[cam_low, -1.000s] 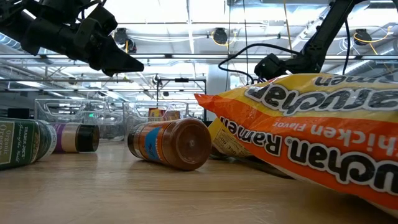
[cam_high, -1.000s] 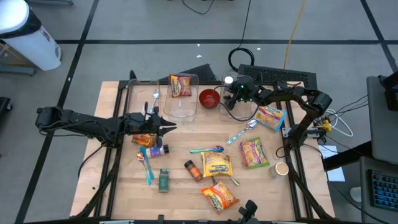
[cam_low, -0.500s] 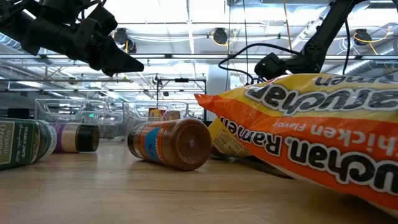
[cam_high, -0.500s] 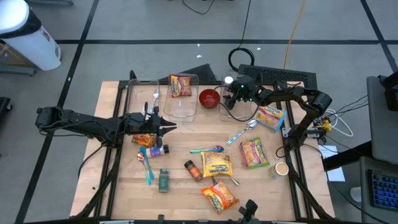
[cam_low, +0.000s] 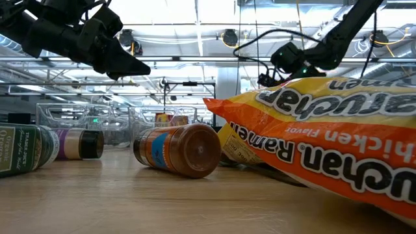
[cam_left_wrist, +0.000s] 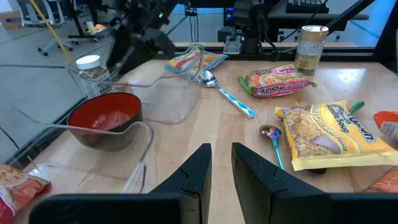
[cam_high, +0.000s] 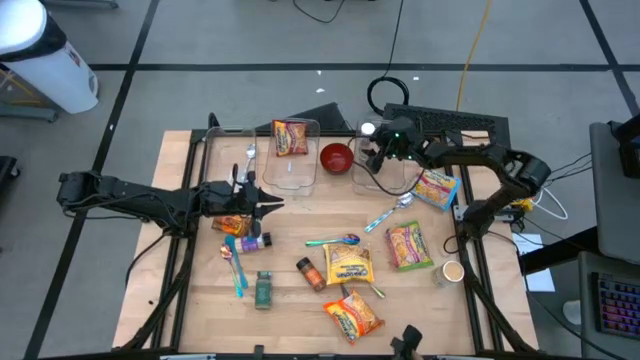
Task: Pick & Place Food Item
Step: Put the blue noodle pack into the middle transparent bin
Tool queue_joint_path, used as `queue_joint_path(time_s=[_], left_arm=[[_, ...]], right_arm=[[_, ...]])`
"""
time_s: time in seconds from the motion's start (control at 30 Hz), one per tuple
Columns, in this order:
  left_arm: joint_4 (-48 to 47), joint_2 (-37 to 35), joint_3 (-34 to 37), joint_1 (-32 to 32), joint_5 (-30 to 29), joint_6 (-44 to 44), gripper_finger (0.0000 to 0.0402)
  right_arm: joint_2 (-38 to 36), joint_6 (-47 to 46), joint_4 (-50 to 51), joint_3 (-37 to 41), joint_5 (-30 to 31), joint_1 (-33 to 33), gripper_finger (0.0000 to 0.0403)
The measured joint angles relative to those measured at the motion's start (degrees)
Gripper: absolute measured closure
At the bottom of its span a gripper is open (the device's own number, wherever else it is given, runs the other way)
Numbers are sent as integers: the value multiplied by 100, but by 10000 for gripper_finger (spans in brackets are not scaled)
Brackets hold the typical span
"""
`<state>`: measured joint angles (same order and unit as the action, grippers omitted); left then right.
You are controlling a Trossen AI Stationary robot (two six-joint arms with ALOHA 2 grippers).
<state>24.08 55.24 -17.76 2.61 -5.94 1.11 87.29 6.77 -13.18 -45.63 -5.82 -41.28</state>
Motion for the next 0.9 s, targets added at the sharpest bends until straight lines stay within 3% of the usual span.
queue_joint_path(time_s=[0.4,0.53,0.67,0.9], left_arm=[[-134,-305,2,-13,159,-184,330],[-574,-645,0,-30,349,-330,330],[-1120,-1032,1,-98,347,-527,330],[-1566,-1642,2,-243,348,-733,330]], right_arm=[[-1564,-77,1662,0,-30,114,187],[-1914,-333,1693,238,-37,304,187],[-2146,-527,940,891,-44,576,184],[-2291,-1257,-2213,2126,-44,1197,189]])
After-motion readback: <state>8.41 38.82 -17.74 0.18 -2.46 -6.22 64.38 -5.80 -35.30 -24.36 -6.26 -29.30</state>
